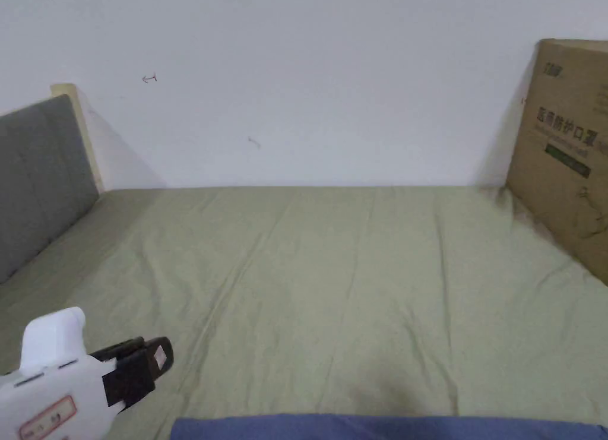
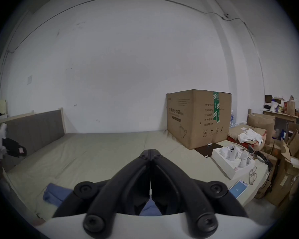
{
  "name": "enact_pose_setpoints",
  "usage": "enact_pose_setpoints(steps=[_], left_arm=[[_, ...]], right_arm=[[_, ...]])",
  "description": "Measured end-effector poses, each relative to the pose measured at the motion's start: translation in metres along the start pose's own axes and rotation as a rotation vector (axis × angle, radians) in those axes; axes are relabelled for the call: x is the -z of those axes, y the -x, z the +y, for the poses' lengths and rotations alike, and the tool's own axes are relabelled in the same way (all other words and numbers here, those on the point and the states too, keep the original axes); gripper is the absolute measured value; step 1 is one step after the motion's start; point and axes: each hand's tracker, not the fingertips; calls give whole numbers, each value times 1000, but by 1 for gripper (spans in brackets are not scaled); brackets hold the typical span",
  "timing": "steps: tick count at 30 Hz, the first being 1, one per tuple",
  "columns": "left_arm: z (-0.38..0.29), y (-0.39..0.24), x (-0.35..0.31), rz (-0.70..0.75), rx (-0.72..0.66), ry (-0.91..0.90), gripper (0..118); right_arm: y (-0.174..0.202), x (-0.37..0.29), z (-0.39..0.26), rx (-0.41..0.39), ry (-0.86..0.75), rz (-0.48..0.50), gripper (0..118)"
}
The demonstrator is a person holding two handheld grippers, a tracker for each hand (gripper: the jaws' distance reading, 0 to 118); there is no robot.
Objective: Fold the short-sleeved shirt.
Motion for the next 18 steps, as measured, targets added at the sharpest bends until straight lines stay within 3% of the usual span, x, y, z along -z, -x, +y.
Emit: enact_pose_setpoints(steps=[3, 4, 5, 6, 7, 8, 9, 10, 16, 18], left_arm=[[-2, 77, 36, -185, -295, 225, 3], [-8, 95, 44, -218, -320, 244, 17], [-17, 108, 54, -209, -334, 263, 47], [-23, 123, 61, -198, -349, 283, 104], [-29, 137, 68, -192, -359, 303, 104], [-38, 150, 77, -205, -391, 326, 115], [-50, 156, 84, -230, -423, 356, 118], [-58, 170, 84, -267, -481, 286, 114], [-92, 197, 137, -384, -653, 386, 118], [-95, 217, 164, -571, -684, 344, 118]], right_arm=[[9, -1, -6, -68, 18, -38, 0], [12, -1, -9, -88, 23, -37, 0], [18, 3, -12, -105, 56, -32, 0], [21, 7, -13, -124, 86, -22, 0], [23, 10, -13, -115, 111, -15, 0], [27, 11, -14, -97, 134, 2, 0], [31, 12, -13, -85, 151, 18, 0], [37, 14, -12, -85, 147, 19, 0], [35, 28, -14, -141, 181, 54, 0], [40, 32, -13, -149, 197, 78, 0]])
